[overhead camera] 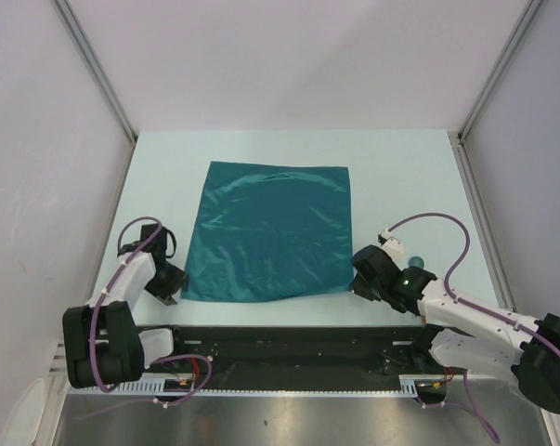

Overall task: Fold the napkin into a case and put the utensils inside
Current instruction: Pick up the flattened napkin from the center of the board.

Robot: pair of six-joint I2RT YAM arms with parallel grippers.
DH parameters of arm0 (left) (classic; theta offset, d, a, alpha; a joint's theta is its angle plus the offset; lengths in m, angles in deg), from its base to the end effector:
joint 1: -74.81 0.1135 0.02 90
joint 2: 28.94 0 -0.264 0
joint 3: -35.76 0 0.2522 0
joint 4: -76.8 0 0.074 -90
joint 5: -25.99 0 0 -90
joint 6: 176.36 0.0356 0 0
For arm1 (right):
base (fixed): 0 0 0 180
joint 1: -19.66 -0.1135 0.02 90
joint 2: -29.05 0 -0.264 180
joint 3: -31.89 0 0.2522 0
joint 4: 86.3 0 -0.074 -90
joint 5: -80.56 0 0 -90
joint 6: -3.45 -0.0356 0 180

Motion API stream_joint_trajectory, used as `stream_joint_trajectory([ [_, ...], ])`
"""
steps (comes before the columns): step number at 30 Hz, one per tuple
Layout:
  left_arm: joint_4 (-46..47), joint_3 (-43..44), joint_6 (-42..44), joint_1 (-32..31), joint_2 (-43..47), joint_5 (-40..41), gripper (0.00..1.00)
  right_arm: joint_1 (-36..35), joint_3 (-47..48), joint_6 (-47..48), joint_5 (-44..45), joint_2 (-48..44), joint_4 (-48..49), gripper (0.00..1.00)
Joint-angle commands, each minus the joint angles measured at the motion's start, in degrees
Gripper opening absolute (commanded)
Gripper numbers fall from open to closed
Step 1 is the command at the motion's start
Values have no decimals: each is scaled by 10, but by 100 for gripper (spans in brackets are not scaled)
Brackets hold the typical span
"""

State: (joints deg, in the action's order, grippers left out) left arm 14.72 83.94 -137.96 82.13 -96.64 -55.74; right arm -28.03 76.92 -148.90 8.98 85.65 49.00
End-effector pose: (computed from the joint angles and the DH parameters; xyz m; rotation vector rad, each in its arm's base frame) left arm 0.1714 0.0272 0.1654 -1.4642 2.5604 0.1159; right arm 0.1306 0.1267 0.1937 0.4445 2.4841 0.3918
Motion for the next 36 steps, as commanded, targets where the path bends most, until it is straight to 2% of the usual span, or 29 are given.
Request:
stream_joint_trajectory([
  [1,31,-23,-15,6,-16,-20,51,14,-9,21,-11,-16,18,0],
  [5,47,-35,-19,6,-33,-16,50,18,-9,24,-14,-22,18,0],
  [7,52,-36,-20,8,-47,-7,47,18,-7,27,-15,-24,17,0],
  [8,63,-37,-18,10,-50,-10,34,18,-6,27,-15,-25,18,0],
  [9,67,-37,-17,11,-50,-13,28,18,-6,28,-15,-27,18,0],
  [10,73,-37,-12,12,-48,-27,16,18,-6,32,-13,-28,18,0],
  [13,93,-42,1,13,-24,-55,0,26,-2,56,-18,-39,18,0],
  [17,111,-38,21,13,33,-116,0,55,5,119,-57,-66,24,0],
  [20,117,-20,44,13,99,-133,0,73,7,154,-80,-101,29,0],
  [25,130,-1,62,12,186,-159,0,110,20,162,-98,-136,12,0],
  [31,117,-11,60,13,182,-200,0,110,-8,101,-108,-93,-32,0],
  [36,113,-41,57,13,181,-193,0,78,-52,72,-130,-45,-33,0],
])
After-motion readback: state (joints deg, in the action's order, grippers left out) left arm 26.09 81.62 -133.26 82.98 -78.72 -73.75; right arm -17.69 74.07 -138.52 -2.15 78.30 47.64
